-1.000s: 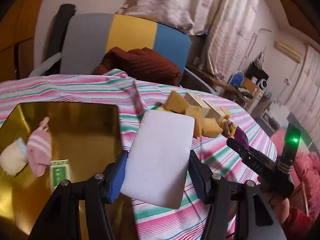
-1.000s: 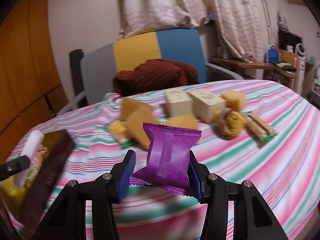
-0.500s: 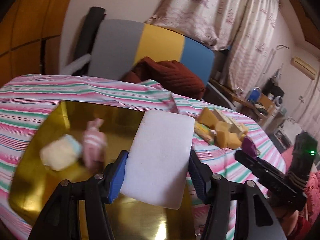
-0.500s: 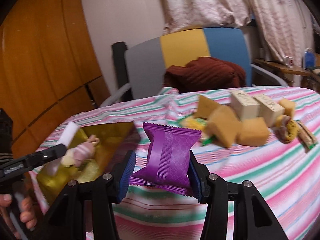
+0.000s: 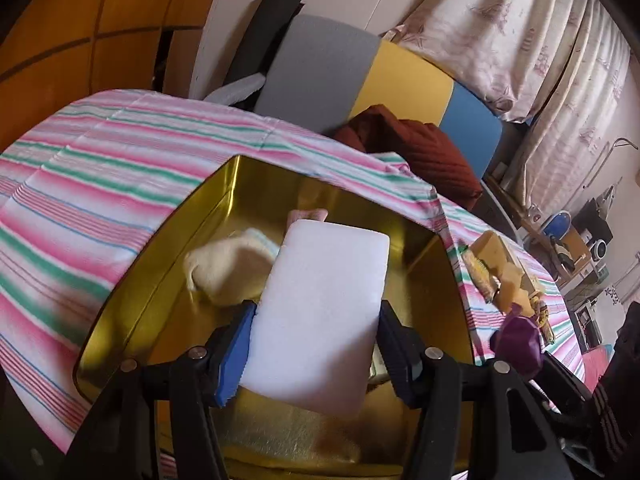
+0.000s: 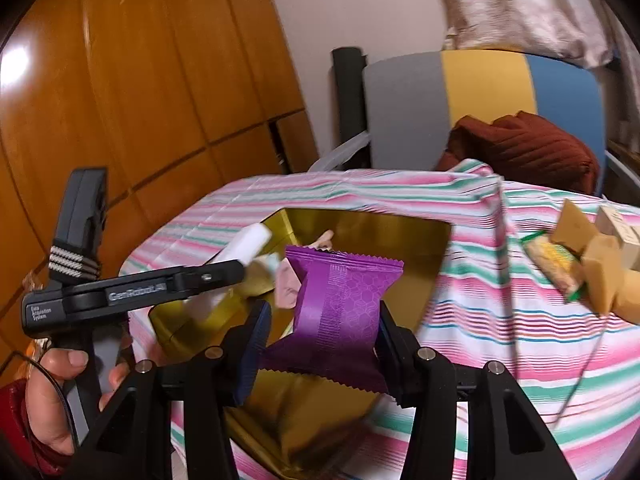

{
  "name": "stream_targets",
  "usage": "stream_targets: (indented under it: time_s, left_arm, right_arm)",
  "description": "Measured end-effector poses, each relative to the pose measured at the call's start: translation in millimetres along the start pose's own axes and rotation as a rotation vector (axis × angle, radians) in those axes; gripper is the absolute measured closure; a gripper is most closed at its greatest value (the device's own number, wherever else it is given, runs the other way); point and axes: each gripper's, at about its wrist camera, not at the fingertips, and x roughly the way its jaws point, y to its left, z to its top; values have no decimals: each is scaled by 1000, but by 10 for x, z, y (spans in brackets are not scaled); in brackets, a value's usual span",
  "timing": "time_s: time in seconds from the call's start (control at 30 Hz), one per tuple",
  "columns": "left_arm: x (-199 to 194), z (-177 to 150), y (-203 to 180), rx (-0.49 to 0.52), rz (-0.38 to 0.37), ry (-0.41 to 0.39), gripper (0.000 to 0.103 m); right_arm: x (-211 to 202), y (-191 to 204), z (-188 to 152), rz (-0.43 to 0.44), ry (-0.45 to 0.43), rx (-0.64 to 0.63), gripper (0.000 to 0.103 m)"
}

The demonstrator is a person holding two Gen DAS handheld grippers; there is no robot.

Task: Organize objects
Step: 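Carry the white foam block and purple packet over the gold tray, then open the right tool to drop the purple packet while the left tool releases the foam block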

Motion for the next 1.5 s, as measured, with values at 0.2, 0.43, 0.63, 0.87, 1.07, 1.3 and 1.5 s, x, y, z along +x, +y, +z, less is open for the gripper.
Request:
stream_targets:
  time_s: [0.2,0.43,0.63,0.87,1.07,1.3,1.5]
  left_arm:
    - [25,-68,17,15,54,25,43]
    - [81,-78,206,-68,70,48,43]
    - [156,-137,186,-56,80,73,43]
    - [192,-180,127,-24,114,83,41]
    - [148,-181,134,-43,130,55,37]
    - [22,-147,134,-82,113,-4,37]
    - [-124,-108,109,-81,130,-75,36]
  right_arm:
    - [177,87,-69,29,57,-19,52]
    - [245,118,-120,23,87,-14,51]
    - [280,152,-121,12,92,-11,50]
    - [313,128,-142,-8,101,10,48]
    - [262,119,-141,-2,82,19,33]
    - [231,84,-145,-3,70,52,30]
    - [184,34,-146,-11,58,75,29]
